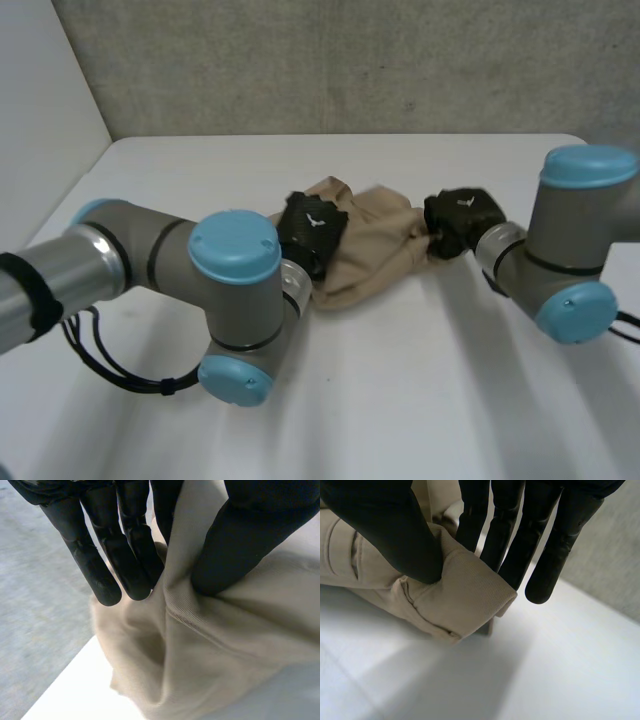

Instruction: Fold the shorts.

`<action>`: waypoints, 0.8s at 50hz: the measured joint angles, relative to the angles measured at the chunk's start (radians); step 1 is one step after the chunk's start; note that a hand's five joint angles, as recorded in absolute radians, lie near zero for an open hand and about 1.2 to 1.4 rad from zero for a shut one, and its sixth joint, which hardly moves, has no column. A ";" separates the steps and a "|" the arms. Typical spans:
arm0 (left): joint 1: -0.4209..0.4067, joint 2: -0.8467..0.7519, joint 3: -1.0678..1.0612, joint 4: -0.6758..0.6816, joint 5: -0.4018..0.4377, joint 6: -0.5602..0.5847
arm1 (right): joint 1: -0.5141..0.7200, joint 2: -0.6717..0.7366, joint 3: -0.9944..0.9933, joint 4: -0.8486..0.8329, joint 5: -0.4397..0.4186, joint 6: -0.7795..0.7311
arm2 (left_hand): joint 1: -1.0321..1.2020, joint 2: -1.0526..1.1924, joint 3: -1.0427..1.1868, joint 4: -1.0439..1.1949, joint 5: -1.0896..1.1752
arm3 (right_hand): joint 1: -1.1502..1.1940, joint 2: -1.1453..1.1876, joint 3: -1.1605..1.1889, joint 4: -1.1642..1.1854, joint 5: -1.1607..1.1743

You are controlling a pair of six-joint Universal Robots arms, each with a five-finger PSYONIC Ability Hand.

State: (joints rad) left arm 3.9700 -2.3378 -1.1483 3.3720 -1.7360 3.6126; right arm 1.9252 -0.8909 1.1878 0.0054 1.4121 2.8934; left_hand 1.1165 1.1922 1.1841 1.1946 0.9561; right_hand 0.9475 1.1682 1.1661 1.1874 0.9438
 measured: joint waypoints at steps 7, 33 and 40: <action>0.057 0.188 -0.153 -0.013 -0.085 -0.011 | -0.001 -0.174 0.097 0.074 -0.037 -0.144 | 0.000 0.000 0.000 0.000 0.000 | 0.014 0.000 0.000 0.001 0.016; 0.138 0.635 -0.565 -0.230 -0.080 -0.204 | -0.005 -0.427 0.197 0.286 -0.108 -0.285 | -0.926 -0.993 -0.978 -0.996 -0.914 | -0.705 -0.887 -0.904 -0.917 -0.857; 0.102 0.640 -0.505 -0.196 -0.080 -0.198 | 0.002 -0.379 0.148 0.256 -0.105 -0.144 | -0.926 -0.993 -0.978 -0.996 -0.914 | -0.705 -0.887 -0.904 -0.917 -0.857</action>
State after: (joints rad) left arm 4.0721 -1.6973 -1.6532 3.1763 -1.8156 3.4144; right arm 1.9274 -1.2695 1.3357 0.2614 1.3067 2.7495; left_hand 0.1906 0.1991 0.2064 0.1989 0.0424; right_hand 0.2426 0.2810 0.2621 0.2707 0.0868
